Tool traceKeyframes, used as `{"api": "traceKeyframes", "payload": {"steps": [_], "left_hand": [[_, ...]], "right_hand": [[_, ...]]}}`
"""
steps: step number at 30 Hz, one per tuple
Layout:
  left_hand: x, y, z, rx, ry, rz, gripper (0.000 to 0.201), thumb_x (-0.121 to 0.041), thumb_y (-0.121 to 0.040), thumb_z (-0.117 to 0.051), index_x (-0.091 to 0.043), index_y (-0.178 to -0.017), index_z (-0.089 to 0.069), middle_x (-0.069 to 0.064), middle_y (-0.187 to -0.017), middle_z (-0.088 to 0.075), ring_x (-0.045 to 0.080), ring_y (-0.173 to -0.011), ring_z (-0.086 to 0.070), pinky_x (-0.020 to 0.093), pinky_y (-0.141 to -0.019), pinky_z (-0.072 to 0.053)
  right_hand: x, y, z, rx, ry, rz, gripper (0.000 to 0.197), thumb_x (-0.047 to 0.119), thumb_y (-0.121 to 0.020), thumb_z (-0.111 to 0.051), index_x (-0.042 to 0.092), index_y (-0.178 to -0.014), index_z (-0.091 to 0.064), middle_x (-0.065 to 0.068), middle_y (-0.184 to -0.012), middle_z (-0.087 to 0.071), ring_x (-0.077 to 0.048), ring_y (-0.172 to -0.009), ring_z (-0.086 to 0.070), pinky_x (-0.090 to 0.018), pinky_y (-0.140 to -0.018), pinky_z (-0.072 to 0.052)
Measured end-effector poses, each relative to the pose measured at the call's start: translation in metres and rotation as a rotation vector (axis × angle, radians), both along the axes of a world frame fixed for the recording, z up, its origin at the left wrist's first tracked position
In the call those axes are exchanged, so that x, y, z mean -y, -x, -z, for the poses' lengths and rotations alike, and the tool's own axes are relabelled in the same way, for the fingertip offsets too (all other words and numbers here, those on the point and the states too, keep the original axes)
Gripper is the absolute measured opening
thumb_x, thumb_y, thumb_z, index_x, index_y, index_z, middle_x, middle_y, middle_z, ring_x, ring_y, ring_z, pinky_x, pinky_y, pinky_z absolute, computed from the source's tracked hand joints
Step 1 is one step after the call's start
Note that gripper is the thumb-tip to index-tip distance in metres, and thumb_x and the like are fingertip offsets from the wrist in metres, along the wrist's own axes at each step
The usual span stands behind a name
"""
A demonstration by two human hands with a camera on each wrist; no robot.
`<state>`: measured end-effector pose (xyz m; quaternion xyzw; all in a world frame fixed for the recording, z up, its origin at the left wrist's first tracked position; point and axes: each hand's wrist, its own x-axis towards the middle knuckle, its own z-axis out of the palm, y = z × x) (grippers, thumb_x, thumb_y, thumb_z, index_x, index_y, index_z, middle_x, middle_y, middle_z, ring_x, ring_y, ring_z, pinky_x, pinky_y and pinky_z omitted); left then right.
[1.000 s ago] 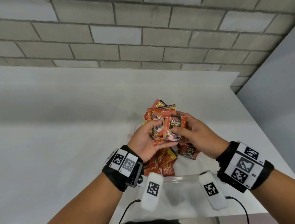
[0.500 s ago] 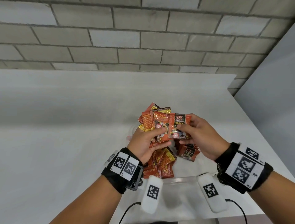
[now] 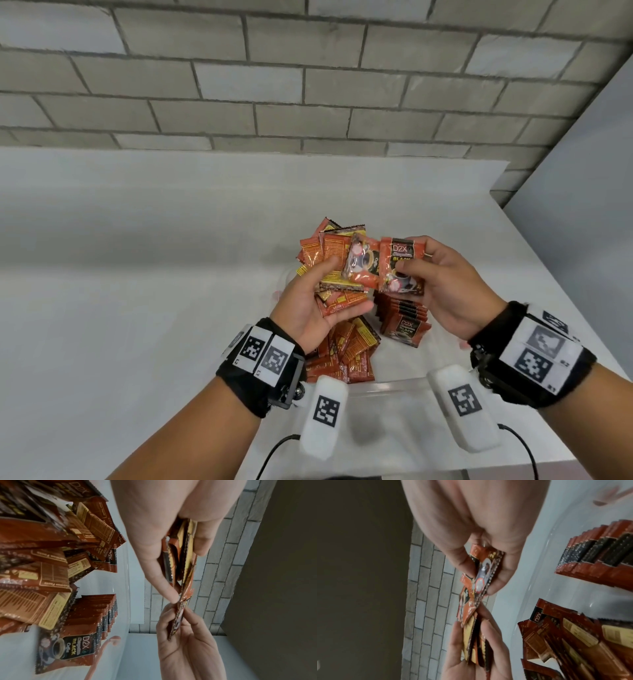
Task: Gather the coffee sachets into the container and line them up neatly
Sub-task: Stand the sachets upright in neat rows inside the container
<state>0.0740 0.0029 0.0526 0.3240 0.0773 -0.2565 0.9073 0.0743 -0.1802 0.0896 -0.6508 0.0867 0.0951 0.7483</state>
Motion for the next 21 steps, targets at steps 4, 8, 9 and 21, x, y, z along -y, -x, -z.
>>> {"api": "traceKeyframes", "payload": {"steps": [4,8,9,21], "left_hand": [[0.0,-0.005,0.002,-0.012,-0.02,-0.023,0.045,-0.01,-0.073,-0.064,-0.003,-0.117,-0.059,0.023,-0.115,-0.065,0.035,-0.099,-0.067,0.048,-0.073,-0.058],[0.003,-0.008,0.003,0.081,-0.067,-0.046,0.02,-0.003,-0.073,-0.063,-0.013,-0.084,-0.076,0.014,-0.103,-0.07,0.032,-0.106,-0.064,0.045,-0.074,-0.059],[0.004,-0.009,0.003,0.11,-0.098,-0.062,0.02,-0.001,-0.076,-0.062,-0.014,-0.083,-0.076,0.012,-0.1,-0.071,0.029,-0.102,-0.066,0.043,-0.073,-0.059],[0.004,-0.008,0.004,0.244,-0.234,-0.093,0.023,0.001,-0.084,-0.06,-0.018,-0.094,-0.069,0.005,-0.097,-0.073,0.021,-0.093,-0.07,0.039,-0.075,-0.058]], "right_hand": [[0.001,-0.004,0.0,-0.033,-0.115,0.066,0.023,-0.006,-0.084,-0.055,0.007,-0.102,-0.06,-0.012,-0.092,-0.07,-0.022,-0.073,-0.069,-0.036,-0.068,-0.058],[-0.007,-0.002,0.004,-0.084,0.013,0.036,0.014,-0.005,-0.086,-0.056,0.006,-0.095,-0.057,-0.015,-0.092,-0.069,-0.023,-0.073,-0.068,-0.037,-0.071,-0.057],[-0.009,-0.001,0.005,-0.105,0.052,0.023,0.012,-0.003,-0.087,-0.057,0.007,-0.094,-0.056,-0.015,-0.093,-0.069,-0.023,-0.074,-0.068,-0.039,-0.073,-0.057],[-0.007,0.0,0.007,-0.014,0.258,-0.02,0.018,0.004,-0.087,-0.062,0.004,-0.105,-0.063,-0.013,-0.1,-0.072,-0.03,-0.091,-0.069,-0.041,-0.087,-0.052]]}}
